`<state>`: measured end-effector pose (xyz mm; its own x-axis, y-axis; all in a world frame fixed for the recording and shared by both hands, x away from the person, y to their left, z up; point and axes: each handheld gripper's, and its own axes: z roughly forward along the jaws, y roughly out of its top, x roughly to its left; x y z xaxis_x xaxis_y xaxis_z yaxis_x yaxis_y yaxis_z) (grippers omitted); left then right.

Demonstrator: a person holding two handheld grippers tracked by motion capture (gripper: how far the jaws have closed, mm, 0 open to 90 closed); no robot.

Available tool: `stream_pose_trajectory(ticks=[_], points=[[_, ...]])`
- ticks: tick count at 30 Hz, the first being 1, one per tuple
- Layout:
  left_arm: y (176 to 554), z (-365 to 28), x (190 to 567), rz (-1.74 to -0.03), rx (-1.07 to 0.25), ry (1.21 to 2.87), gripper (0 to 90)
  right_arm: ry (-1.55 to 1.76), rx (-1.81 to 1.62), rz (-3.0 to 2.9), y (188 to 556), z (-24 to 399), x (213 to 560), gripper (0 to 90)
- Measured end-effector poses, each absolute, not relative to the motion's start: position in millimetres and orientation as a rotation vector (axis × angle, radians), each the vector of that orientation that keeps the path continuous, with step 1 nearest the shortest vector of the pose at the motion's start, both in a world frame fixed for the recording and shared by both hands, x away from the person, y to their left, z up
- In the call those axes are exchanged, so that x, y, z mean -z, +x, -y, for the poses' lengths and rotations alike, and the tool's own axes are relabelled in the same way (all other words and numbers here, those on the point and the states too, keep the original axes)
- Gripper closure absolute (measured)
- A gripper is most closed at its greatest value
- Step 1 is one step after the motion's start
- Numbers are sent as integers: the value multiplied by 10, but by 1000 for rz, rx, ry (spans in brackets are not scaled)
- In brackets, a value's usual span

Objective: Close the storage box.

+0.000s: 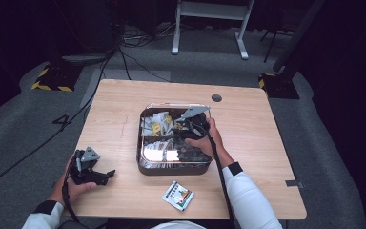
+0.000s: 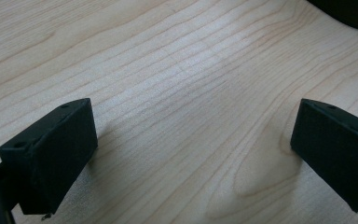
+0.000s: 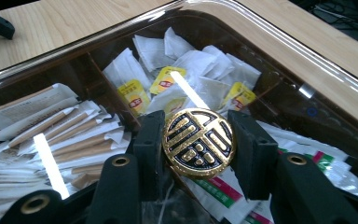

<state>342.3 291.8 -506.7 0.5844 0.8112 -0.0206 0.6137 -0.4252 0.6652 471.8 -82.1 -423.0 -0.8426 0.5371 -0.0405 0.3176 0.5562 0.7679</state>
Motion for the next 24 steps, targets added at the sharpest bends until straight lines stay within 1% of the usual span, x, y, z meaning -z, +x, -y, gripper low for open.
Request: stream_pose_trajectory(ticks=[12, 24], points=[[3423, -2918, 5067, -1127, -404, 2180, 6, 714, -1129, -2560, 4698, 684, 4341, 589], [3422, -2918, 5067, -1128, -404, 2180, 6, 736, -1127, -2541, 4663, 672, 4369, 588]])
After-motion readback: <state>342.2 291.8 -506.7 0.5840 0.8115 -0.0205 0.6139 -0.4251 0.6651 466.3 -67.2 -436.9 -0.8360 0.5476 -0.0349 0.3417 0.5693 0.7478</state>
